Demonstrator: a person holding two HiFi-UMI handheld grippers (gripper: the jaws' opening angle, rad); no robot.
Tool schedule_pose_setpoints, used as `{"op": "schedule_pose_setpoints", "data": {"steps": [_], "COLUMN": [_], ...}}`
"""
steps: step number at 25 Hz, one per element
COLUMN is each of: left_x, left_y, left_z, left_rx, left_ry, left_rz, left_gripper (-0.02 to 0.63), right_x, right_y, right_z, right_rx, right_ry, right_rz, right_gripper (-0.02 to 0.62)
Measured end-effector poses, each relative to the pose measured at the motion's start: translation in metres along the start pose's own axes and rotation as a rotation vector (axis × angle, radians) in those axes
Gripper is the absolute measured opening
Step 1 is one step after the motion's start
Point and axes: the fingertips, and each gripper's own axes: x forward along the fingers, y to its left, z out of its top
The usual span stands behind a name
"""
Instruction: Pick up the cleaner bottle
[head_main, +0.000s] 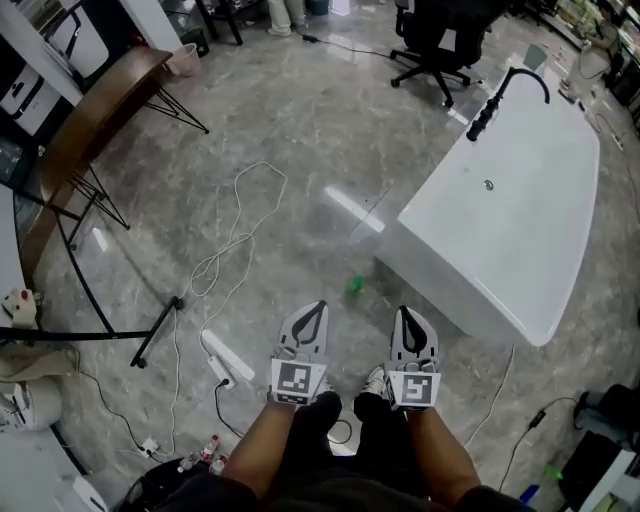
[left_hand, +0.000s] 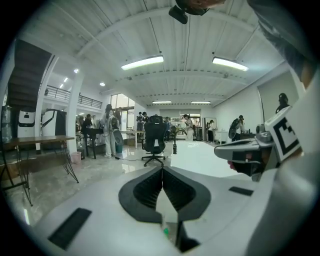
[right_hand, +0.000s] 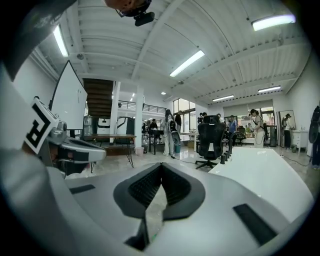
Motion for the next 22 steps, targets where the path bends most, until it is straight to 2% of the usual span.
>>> {"op": "schedule_pose_setpoints", "data": {"steps": [3,10,16,22], "left_x": [0.029,0.088,0.146,0.195], "left_y": [0.000,-0.008,-0.020,-0.027], "left_z": [-0.045,-0.188,-0.315,-0.412], "left_rx": [0.008,-0.024,-0.014,-0.015], "left_ry": [0.006,0.035,0.036,0.028], "left_rz": [0.003,-0.017,-0.057,-0.086], "left_gripper": [0.006,0.006,0.006,0.006], "right_x": [0.015,0.050,0.087,0.121], "right_y": [-0.011,-0.021,-0.022,-0.023], "right_z": [-0.052,-0.194,-0.320,-0.413], "right_rx": [0.004,0.021,0.032,0.023], "right_ry": [0.017,0.102,0.072,0.056], "right_rz": [-0.012,-0.062,-0.062,-0.068], "right_gripper": [0.017,0.017,0.017,0.017]}}
